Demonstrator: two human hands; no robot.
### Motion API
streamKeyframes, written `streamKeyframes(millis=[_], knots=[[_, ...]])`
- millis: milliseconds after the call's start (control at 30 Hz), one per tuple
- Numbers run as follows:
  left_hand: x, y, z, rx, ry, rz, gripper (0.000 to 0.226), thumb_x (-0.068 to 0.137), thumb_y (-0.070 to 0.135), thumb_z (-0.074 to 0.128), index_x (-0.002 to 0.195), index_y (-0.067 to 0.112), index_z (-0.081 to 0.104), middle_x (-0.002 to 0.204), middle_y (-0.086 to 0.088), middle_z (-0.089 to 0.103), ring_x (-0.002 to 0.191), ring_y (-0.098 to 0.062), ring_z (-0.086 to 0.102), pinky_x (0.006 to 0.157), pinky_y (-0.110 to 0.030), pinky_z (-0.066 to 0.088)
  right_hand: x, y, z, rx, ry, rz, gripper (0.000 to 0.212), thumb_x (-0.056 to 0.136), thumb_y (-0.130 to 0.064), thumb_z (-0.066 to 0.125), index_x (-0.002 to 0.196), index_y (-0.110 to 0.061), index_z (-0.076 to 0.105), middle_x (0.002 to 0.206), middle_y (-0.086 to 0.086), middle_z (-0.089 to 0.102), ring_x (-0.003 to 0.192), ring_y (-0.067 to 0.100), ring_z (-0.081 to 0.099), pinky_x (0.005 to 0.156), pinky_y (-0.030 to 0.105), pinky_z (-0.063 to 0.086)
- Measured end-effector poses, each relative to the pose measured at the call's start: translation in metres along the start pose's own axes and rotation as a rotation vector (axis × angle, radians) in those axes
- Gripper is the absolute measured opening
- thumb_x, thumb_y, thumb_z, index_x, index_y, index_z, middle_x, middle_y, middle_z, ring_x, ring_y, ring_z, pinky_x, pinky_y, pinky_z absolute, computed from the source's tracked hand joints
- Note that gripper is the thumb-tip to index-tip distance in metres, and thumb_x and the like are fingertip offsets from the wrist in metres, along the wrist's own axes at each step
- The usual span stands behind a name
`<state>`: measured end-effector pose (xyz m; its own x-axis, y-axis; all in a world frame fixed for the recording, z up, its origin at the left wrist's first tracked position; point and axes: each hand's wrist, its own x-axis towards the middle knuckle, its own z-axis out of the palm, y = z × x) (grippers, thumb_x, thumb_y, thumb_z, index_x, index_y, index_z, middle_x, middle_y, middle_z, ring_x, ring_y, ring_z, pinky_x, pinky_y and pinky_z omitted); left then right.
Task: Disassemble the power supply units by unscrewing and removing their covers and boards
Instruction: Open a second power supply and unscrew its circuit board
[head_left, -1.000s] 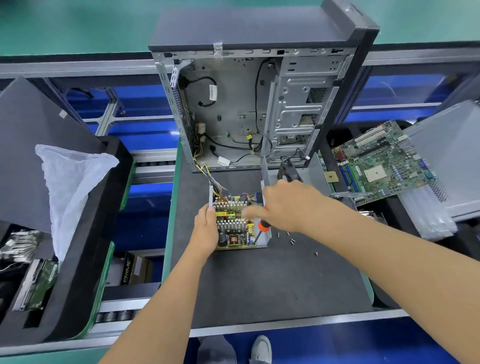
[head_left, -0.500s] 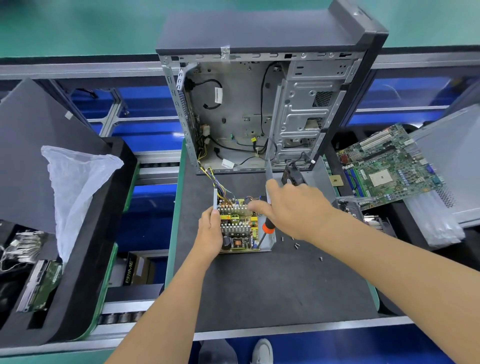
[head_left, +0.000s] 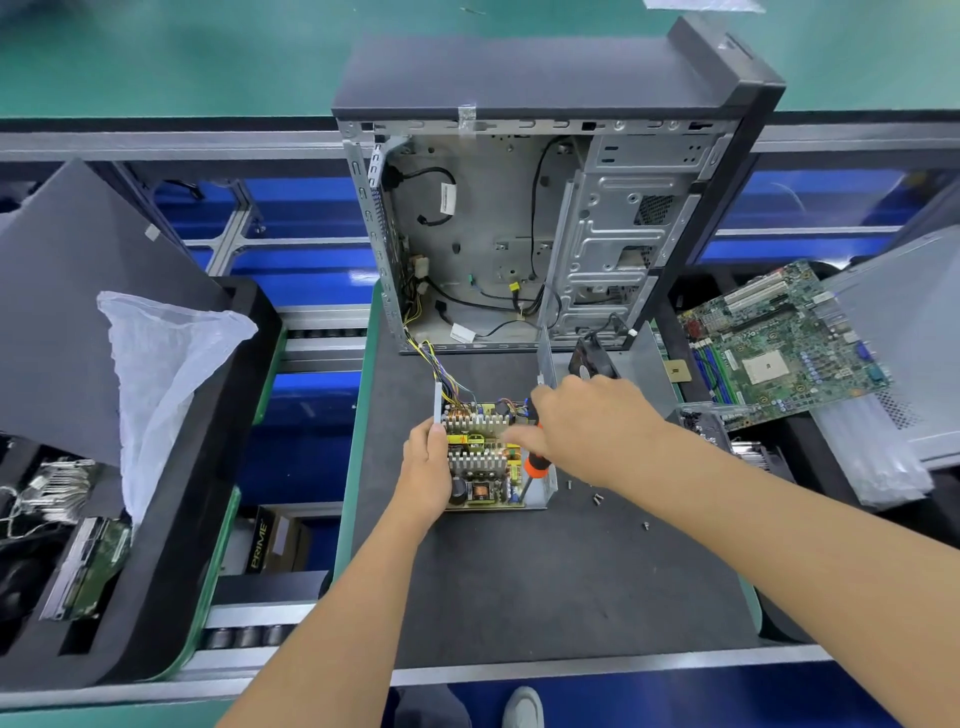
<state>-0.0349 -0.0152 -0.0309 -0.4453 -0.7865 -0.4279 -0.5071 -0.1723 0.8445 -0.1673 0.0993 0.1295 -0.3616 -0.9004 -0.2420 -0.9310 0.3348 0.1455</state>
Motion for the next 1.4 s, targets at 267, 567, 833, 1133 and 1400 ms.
streamKeyframes(millis=[267, 567, 833, 1133, 1400], knots=[[-0.003, -0.005, -0.006, 0.007, -0.009, 0.048, 0.047, 0.099, 0.058, 0.019, 0.124, 0.036, 0.053, 0.122, 0.008, 0.059, 0.11, -0.009, 0.054, 0.086, -0.029, 0.039, -0.006, 0.017, 0.006, 0.026, -0.026, 0.013, 0.054, 0.095, -0.069, 0.03, 0.113, -0.019, 0.043, 0.085, 0.004, 0.048, 0.088, 0.031, 0.058, 0.055, 0.034, 0.033], [-0.038, -0.081, -0.03, 0.377, 0.286, 0.323, 0.039, 0.105, 0.034, 0.038, 0.138, 0.021, 0.055, 0.14, 0.0, 0.058, 0.134, -0.02, 0.048, 0.113, -0.035, 0.035, -0.014, 0.017, 0.012, 0.322, -0.03, -0.11, 0.036, 0.094, -0.052, 0.053, 0.111, -0.022, 0.044, 0.097, 0.003, 0.047, 0.098, 0.028, 0.048, 0.078, 0.038, 0.045], [-0.043, -0.097, -0.022, 1.049, 0.144, 0.419, 0.091, 0.085, 0.081, 0.022, 0.156, 0.025, 0.032, 0.167, -0.007, 0.017, 0.155, -0.027, 0.005, 0.121, -0.055, -0.011, -0.009, 0.013, 0.013, 0.238, 0.043, -0.093, 0.032, 0.098, -0.042, 0.049, 0.11, -0.015, 0.04, 0.073, -0.001, 0.045, 0.076, 0.027, 0.049, 0.055, 0.036, 0.041], [-0.039, -0.105, -0.017, 1.144, 0.155, 0.454, 0.092, 0.087, 0.084, 0.022, 0.148, 0.021, 0.048, 0.164, -0.011, 0.025, 0.154, -0.032, 0.015, 0.121, -0.059, 0.009, -0.012, 0.005, 0.009, 0.043, 0.085, 0.005, 0.058, 0.092, -0.074, 0.029, 0.09, -0.016, 0.034, 0.063, 0.0, 0.035, 0.055, 0.025, 0.039, 0.047, 0.032, 0.029], [-0.037, -0.107, -0.018, 1.101, 0.177, 0.455, 0.077, 0.094, 0.071, 0.023, 0.151, 0.024, 0.044, 0.165, -0.009, 0.023, 0.154, -0.031, 0.012, 0.123, -0.058, 0.011, -0.009, 0.011, 0.007, 0.179, -0.026, 0.005, 0.046, 0.095, -0.067, 0.036, 0.101, -0.021, 0.037, 0.07, -0.001, 0.038, 0.072, 0.027, 0.044, 0.049, 0.032, 0.029]])
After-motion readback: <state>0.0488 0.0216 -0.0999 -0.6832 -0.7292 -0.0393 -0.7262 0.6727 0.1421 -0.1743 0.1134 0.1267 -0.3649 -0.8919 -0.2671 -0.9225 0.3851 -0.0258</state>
